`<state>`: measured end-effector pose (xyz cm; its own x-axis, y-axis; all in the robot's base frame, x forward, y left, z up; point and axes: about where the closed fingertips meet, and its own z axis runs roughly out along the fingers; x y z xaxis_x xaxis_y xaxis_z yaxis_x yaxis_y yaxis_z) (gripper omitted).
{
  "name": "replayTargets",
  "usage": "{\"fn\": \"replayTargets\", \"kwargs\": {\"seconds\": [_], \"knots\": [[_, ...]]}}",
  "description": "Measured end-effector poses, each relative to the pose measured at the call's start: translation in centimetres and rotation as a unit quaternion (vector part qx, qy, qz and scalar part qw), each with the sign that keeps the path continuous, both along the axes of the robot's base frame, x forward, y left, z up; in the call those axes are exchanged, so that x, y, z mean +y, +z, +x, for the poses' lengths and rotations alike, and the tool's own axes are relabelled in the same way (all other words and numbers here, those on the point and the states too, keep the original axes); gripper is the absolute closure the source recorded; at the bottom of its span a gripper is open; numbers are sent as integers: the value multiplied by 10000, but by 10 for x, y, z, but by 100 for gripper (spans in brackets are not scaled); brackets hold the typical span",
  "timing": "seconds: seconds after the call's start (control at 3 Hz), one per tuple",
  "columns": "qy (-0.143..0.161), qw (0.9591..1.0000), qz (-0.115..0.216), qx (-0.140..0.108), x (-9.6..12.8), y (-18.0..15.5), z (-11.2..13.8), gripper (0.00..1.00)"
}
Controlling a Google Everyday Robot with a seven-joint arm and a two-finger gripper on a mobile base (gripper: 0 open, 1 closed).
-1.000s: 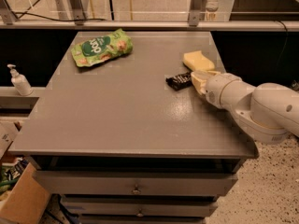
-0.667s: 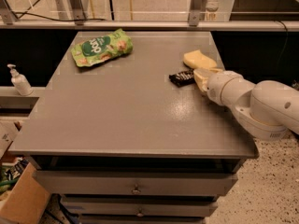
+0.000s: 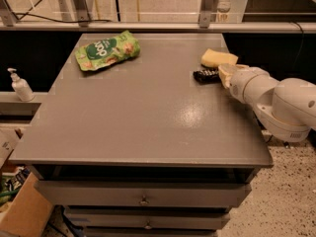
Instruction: Move rxbar chocolate near sponge
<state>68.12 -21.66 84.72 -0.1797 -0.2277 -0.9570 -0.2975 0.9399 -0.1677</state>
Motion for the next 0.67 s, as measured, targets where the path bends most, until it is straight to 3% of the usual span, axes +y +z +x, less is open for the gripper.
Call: {"fn": "replayTargets", "kwargs": {"seconds": [0.67], "knots": [[-25, 9999, 10, 160, -4, -8, -5, 39]]}}
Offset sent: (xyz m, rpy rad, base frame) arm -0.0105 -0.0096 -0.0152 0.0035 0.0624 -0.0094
